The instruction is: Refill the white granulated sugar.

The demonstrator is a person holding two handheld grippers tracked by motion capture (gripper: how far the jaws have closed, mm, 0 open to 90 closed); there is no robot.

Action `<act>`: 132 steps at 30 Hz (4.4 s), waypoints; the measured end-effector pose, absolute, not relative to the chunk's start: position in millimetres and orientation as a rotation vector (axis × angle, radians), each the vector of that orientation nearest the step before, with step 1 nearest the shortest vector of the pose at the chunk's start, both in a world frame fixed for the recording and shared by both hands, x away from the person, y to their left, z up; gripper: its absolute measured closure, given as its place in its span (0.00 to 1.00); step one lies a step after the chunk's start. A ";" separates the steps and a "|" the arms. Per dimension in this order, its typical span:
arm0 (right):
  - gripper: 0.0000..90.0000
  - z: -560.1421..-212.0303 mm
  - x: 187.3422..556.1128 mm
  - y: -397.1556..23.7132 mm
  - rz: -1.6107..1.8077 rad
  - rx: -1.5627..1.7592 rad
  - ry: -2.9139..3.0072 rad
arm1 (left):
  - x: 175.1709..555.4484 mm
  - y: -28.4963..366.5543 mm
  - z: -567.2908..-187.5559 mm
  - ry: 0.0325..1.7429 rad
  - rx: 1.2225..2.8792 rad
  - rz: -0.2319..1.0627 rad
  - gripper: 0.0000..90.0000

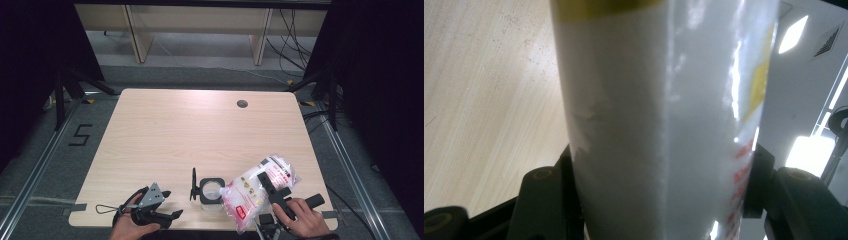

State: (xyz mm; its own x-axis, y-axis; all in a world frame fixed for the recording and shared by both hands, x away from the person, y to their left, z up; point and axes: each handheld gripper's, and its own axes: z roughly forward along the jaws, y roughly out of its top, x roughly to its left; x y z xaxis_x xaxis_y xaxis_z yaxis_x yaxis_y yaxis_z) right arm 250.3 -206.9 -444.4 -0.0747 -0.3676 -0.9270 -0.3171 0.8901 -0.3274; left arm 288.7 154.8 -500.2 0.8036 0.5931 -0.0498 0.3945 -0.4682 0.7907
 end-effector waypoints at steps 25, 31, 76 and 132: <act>0.48 -446.1 249.4 -206.8 -0.031 -0.508 1.687 | 287.9 153.1 -501.0 0.749 2.088 0.282 0.29; 0.48 -444.9 249.0 -207.3 -0.028 -0.507 1.687 | 287.8 153.1 -500.9 0.747 2.090 0.281 0.29; 0.49 -443.4 249.2 -209.4 -0.008 -0.486 1.688 | 287.4 153.9 -500.3 0.754 2.112 0.282 0.29; 0.49 -443.4 247.9 -205.4 -0.047 -0.542 1.662 | 286.1 152.5 -500.9 0.767 2.090 0.267 0.29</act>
State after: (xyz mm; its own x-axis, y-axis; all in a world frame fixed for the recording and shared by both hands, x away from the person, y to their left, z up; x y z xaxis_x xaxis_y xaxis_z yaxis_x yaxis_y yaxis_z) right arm 247.9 -205.4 -443.4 -0.0643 -0.3730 -0.9256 -0.3205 0.8861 -0.3348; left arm 286.1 152.5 -500.9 0.7870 0.6106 -0.0877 0.4241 -0.4324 0.7957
